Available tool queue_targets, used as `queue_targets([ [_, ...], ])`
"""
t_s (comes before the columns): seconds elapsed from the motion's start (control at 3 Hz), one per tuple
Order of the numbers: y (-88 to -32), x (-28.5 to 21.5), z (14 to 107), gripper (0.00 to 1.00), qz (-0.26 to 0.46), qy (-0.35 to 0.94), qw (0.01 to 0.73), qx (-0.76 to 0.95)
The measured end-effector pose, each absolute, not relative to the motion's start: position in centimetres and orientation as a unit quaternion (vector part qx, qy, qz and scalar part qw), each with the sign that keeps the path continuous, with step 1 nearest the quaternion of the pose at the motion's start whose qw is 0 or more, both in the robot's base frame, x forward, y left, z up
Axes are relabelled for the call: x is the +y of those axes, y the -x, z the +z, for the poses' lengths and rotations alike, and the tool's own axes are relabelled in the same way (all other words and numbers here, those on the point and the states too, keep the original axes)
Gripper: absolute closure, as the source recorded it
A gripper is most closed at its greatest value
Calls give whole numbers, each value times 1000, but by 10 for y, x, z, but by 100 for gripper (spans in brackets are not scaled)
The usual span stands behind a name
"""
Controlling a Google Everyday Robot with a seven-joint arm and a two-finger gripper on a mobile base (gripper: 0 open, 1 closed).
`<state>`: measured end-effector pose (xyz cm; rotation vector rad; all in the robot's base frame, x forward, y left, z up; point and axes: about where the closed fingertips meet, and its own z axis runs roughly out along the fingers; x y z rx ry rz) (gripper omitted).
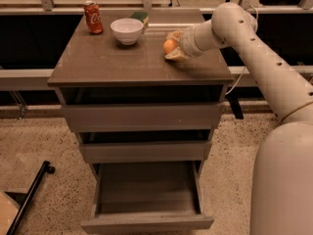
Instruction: Pick orange from bottom drawer and place on counter
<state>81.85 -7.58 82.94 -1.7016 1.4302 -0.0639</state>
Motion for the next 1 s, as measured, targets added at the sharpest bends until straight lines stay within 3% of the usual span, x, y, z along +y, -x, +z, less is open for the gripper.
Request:
queue_targets([
  [0.33,-819,-75,829,11,-25,686,443,576],
  [0.67,-819,-75,830,0,-25,686,443,576],
  [1.0,-819,-75,836,0,-25,686,443,576],
])
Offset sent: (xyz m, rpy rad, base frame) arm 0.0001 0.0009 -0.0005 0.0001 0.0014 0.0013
